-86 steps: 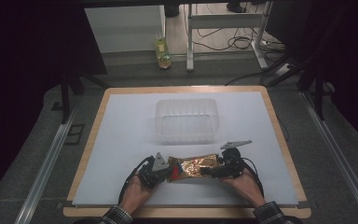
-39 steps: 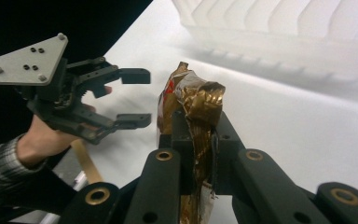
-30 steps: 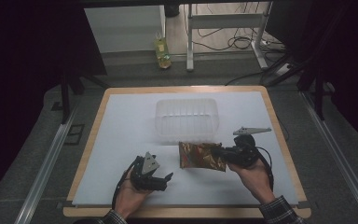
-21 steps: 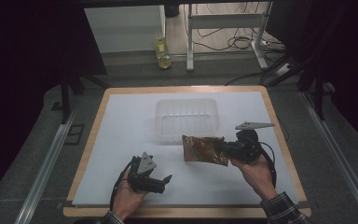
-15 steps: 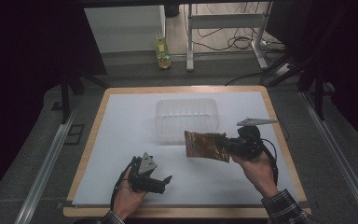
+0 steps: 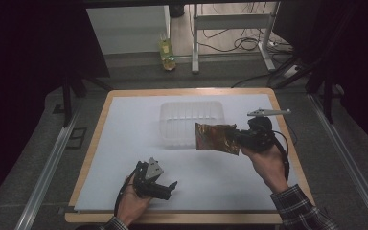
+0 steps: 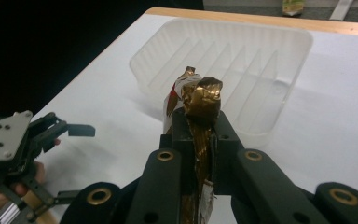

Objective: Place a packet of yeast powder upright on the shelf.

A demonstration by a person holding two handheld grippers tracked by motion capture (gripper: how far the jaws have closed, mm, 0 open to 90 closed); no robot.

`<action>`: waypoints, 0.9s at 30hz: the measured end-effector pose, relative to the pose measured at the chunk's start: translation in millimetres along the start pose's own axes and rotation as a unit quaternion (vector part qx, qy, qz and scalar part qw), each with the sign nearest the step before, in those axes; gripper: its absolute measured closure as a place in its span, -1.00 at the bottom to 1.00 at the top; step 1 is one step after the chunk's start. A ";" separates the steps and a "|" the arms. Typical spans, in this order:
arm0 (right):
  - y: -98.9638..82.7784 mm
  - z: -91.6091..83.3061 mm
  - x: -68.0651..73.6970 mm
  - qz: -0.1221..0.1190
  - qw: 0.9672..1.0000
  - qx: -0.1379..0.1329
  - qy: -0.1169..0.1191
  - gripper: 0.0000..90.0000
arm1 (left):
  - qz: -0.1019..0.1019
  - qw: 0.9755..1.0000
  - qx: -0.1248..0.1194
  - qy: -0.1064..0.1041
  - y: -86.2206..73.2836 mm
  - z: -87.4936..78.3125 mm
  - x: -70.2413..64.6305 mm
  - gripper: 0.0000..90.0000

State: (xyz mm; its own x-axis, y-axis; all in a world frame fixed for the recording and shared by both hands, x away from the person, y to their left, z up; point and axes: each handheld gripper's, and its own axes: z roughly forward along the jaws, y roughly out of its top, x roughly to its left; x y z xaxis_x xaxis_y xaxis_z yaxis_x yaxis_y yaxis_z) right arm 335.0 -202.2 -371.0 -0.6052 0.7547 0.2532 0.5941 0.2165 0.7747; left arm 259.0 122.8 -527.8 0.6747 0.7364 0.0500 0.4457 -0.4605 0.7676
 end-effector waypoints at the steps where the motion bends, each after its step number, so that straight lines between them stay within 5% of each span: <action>1: 1.7 0.1 -0.8 0.002 1.000 0.000 -0.002 0.85 | 0.001 1.000 0.000 0.000 -0.1 0.3 -0.1 -0.97; 27: 42.4 15.0 -9.6 0.002 0.998 -0.018 -0.054 0.85 | 0.009 1.000 0.010 -0.002 -0.7 2.6 -0.8 -0.97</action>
State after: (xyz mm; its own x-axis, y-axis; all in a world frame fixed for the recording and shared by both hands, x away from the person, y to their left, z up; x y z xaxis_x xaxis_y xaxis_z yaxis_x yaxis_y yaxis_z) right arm 373.9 -191.0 -349.3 -0.5412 0.8182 0.1940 0.5762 0.1928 0.7942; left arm 259.8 121.3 -530.0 0.6853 0.7257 0.0618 0.4445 -0.4840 0.7537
